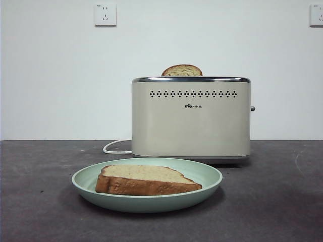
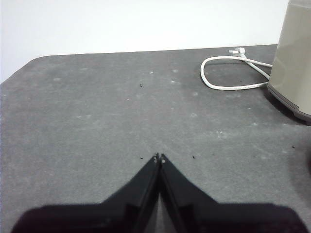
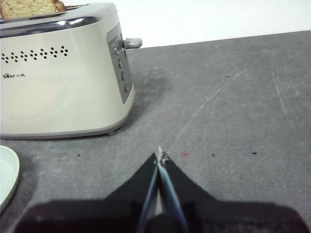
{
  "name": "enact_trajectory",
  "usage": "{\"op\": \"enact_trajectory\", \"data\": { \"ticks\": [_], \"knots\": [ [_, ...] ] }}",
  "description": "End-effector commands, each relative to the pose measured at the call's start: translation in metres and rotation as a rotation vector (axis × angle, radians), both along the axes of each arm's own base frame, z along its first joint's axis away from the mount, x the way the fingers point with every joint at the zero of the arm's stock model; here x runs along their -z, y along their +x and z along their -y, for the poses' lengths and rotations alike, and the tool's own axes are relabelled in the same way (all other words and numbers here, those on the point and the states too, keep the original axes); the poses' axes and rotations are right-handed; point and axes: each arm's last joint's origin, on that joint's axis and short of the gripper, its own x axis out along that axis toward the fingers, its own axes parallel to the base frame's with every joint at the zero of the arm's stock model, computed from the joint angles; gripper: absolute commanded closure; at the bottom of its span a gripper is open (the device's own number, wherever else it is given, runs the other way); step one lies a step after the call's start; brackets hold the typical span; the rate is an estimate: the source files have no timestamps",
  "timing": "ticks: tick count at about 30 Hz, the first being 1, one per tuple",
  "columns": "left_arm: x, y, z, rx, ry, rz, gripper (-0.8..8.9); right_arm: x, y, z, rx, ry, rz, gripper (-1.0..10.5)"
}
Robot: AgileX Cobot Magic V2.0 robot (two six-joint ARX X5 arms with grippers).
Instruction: Take the bread from the toaster,put the bread on the plate,put the plate on the table
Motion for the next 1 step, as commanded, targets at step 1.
{"op": "enact_trajectory", "data": {
  "ticks": [1],
  "knots": [
    [0.0035, 0.0005, -0.0003, -0.005, -0.007, -0.005, 8.17, 0.0048, 0.0005, -0.0002, 0.001, 0.005, -0.013, 9.5]
  ]
}}
